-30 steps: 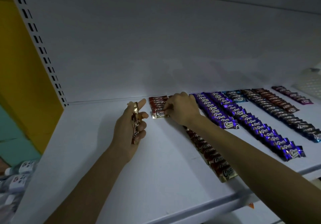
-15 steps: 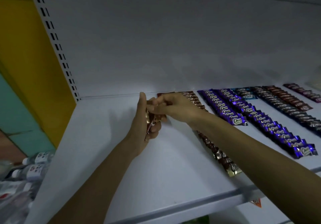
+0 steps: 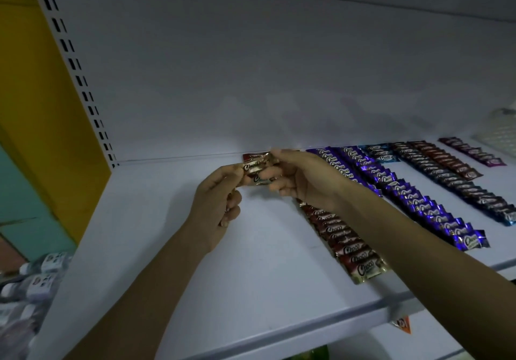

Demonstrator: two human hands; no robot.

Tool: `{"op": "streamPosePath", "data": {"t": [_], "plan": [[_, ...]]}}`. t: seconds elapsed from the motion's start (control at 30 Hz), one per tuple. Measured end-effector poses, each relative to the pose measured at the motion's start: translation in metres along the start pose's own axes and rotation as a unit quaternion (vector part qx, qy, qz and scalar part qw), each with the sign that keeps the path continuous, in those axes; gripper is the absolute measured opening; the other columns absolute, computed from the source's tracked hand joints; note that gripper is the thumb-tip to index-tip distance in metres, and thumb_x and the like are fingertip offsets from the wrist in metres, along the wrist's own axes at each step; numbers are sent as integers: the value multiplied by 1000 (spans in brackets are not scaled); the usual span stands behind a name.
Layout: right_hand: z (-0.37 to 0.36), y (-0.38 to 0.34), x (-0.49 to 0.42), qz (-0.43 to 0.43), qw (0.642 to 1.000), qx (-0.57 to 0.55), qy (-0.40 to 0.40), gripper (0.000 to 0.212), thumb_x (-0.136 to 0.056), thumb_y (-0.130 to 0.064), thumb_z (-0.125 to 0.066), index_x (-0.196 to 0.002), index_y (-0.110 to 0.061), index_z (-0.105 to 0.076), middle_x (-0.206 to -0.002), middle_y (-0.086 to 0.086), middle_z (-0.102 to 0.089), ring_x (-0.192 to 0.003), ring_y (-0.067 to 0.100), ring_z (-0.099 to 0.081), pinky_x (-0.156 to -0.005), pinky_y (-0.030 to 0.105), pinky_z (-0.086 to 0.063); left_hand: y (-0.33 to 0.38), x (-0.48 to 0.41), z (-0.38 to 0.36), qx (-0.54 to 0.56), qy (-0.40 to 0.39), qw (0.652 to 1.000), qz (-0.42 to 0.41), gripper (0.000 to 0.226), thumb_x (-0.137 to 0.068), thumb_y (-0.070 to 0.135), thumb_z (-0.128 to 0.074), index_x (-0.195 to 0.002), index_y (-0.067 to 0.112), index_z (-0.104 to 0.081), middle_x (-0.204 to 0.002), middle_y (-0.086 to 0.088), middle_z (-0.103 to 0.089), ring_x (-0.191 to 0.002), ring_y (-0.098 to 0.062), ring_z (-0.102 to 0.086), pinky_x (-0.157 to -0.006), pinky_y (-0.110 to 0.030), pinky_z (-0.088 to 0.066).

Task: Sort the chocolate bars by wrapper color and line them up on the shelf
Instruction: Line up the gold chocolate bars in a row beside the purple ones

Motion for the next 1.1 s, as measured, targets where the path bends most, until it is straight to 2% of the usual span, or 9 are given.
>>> {"op": "streamPosePath", "data": {"t": [0.13,0.23,0.33,0.4,0.5,0.63,0.73,0.93,1.1], "plan": [[9,-6,3,38,980,190,44,7,-86,-15,-67,-87,-10,-63,-71,1,-69,-61,7,-63,-60,19,-47,-1,-1,2,1,20,1000,-11,25,-93,-2,-49,-95,11,-70,-75,-4,-59,-43,-8,-30,-35,-15,-19],[12,-8,-2,83,934,342,59,12,-82,-3,-70,-93,-5,-69,-69,-3,-65,-59,-3,-58,-63,11,-46,-4,-5,9,60,60,996,15,15,-93,14,-56,-103,13,-67,-74,0,-54,-44,-6,-32,-33,-17,-21],[15,0,-12,87,852,511,73,9,-82,-17,-72,-76,-24,-73,-68,-19,-63,-71,-2,-59,-80,24,-46,-7,-8,15,139,78,986,39,36,-78,37,-65,-106,14,-61,-69,3,-42,-47,-5,-32,-36,-16,-24],[18,3,-17,89,797,588,108,11,-83,-24,-70,-76,-30,-73,-76,-17,-66,-85,6,-60,-84,27,-39,-8,-9,16,178,75,980,47,24,-77,25,-67,-98,17,-58,-70,4,-44,-51,-4,-38,-40,-16,-31],[21,-4,-23,137,748,626,172,8,-84,-25,-68,-83,-30,-74,-92,-8,-71,-99,16,-57,-85,30,-36,-11,-9,19,195,99,974,62,31,-86,1,-58,-114,14,-54,-78,0,-50,-61,-5,-43,-49,-17,-35],[27,-4,-35,134,723,649,196,9,-85,-29,-66,-89,-28,-73,-99,-4,-68,-107,21,-51,-87,33,-32,-10,-6,15,247,76,962,84,29,-80,19,-64,-106,9,-55,-103,-8,-59,-61,-7,-51,-47,-17,-39],[26,-2,-39,137,712,663,186,11,-86,-31,-66,-92,-26,-73,-101,-2,-68,-107,22,-52,-88,33,-34,-12,-4,14,279,74,951,108,42,-90,28,-58,-125,5,-52,-122,-15,-58,-59,-9,-54,-46,-18,-41],[20,-4,-37,163,710,665,167,23,-88,-33,-64,-109,-27,-72,-109,-1,-69,-107,21,-55,-88,30,-39,-15,-3,12,258,76,955,124,42,-91,31,-56,-125,7,-54,-117,-14,-62,-56,-7,-54,-43,-16,-39],[22,-1,-46,114,698,691,150,25,-86,-36,-65,-111,-29,-65,-118,-1,-62,-115,23,-48,-92,32,-34,-14,-3,14,254,83,957,118,37,-90,29,-58,-120,7,-57,-121,-14,-60,-54,-5,-52,-42,-16,-38]]}}
Point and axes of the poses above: each hand's wrist, its own x-axis away from the middle knuckle, its own z-axis out of the back of the hand, y = z × x, the point moved 7 cm from there along -x, towards the middle knuckle
